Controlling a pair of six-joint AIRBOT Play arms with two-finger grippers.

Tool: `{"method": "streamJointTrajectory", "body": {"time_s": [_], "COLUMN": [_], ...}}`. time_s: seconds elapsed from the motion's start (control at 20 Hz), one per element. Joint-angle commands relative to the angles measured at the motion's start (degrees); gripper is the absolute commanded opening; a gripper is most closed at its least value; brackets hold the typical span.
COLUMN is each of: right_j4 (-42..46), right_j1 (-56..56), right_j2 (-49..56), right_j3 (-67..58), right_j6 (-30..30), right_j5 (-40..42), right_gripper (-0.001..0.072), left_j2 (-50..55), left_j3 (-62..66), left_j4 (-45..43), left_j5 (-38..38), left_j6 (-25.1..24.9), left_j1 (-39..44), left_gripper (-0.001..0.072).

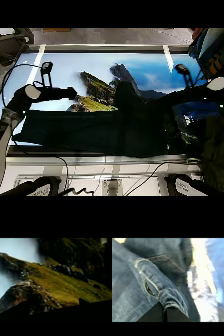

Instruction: Fold the clothes and pants, and hang the long-sleeved shirts on hangers.

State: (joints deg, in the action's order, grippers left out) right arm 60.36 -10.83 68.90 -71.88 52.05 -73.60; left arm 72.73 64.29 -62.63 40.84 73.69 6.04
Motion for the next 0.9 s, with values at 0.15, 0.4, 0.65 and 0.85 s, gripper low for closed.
{"method": "streamJointTrajectory", "body": {"time_s": [0.15, 0.4, 0.65, 0.85], "right_j4": [10.9, 11.6, 11.3, 11.2], "right_j1": [-10.5, -16.9, -16.9, -16.9], "right_j2": [-8.9, -9.6, -9.6, -9.6], "right_j3": [0.8, 8.6, 13.2, 13.2], "right_j6": [20.7, 22.0, 21.8, 21.8], "right_j5": [0.6, 0.8, 3.7, 6.1], "right_gripper": [0.0023, 0.0024, 0.0024, 0.0025], "left_j2": [3.8, 14.7, 27.4, 33.5], "left_j3": [0.0, 3.7, 13.9, 19.5], "left_j4": [10.7, 18.6, 18.1, 18.1], "left_j5": [-8.7, -9.1, -8.9, -4.8], "left_j6": [0.0, 0.0, -1.1, -5.7], "left_j1": [11.7, 17.2, 19.6, 20.4], "left_gripper": [0.0712, 0.0713, 0.0712, 0.0709]}}
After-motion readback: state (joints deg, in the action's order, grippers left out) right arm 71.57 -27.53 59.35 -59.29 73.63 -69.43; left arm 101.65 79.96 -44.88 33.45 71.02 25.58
